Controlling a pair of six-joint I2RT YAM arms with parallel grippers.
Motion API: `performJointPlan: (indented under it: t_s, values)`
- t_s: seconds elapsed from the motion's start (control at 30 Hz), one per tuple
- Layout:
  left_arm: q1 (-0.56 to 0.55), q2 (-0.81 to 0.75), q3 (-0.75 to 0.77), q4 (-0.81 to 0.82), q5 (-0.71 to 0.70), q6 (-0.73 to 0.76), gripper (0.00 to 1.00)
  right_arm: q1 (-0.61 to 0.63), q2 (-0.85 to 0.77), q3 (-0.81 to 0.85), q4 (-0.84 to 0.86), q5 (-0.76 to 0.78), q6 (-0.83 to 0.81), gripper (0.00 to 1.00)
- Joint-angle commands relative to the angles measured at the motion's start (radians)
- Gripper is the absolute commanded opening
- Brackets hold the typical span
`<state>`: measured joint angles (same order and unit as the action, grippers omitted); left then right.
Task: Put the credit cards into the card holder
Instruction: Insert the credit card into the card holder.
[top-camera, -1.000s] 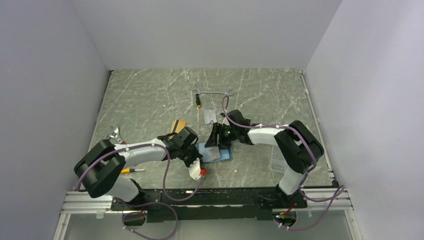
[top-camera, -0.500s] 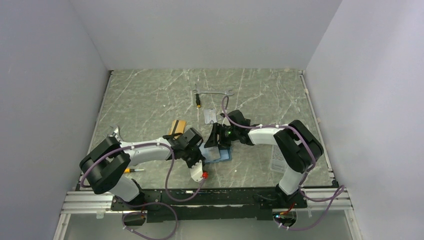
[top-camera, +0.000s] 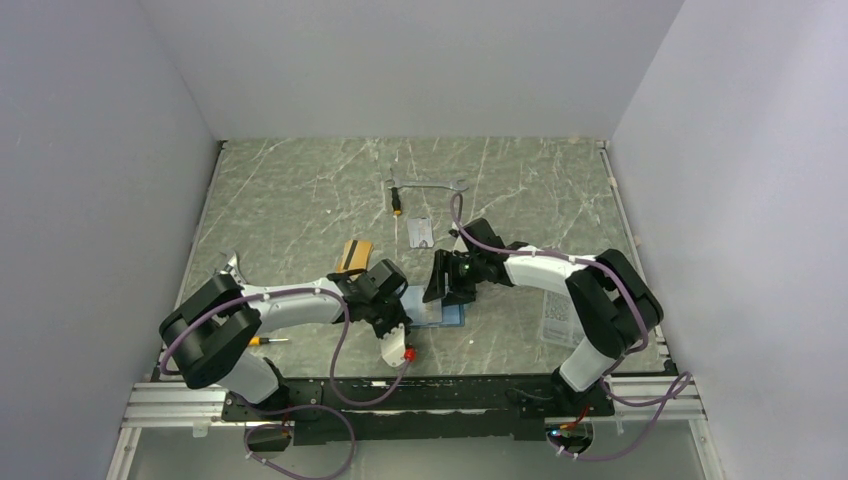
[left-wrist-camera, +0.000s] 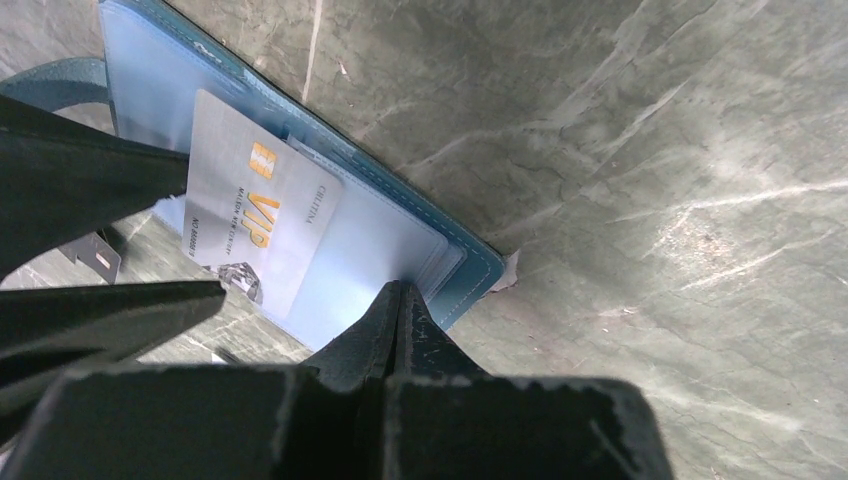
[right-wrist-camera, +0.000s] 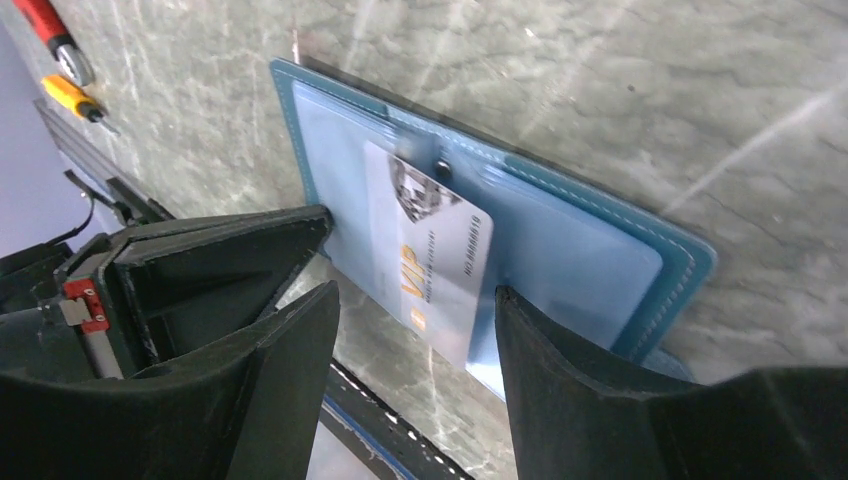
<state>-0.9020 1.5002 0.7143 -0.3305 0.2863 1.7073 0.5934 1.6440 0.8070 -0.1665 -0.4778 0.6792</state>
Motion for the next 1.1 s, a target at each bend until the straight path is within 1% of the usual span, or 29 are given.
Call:
performJointPlan:
  t_s: [0.0, 0.27, 0.63, 0.8, 0.9, 0.97, 1.07]
  values:
    - [-0.009, 0.017, -0.053, -0.128, -0.008, -0.022, 0.0, -0.009, -0.029, -0.01, -0.169, 0.112, -0.05, 0.61]
    - [-0.012, 0.006, -0.036, -0.119, -0.009, -0.05, 0.0, 0.026, -0.023, 0.0, -0.116, 0.096, -0.01, 0.56]
    - [-0.01, -0.02, -0.037, -0.084, -0.013, -0.083, 0.0, 0.117, -0.002, 0.056, -0.089, 0.128, 0.022, 0.56]
    - [-0.004, -0.031, 0.009, -0.082, -0.028, -0.122, 0.0, 0.139, 0.017, 0.102, -0.091, 0.124, 0.007, 0.56]
    - [0.006, -0.045, 0.054, -0.115, -0.021, -0.147, 0.0, 0.149, 0.044, 0.128, -0.098, 0.118, -0.005, 0.56]
    - [0.015, -0.061, 0.074, -0.14, -0.017, -0.161, 0.02, 0.152, 0.051, 0.13, -0.09, 0.104, -0.008, 0.55]
    - [0.041, -0.098, 0.088, -0.173, -0.012, -0.178, 0.1, 0.148, 0.045, 0.136, -0.122, 0.108, -0.021, 0.55]
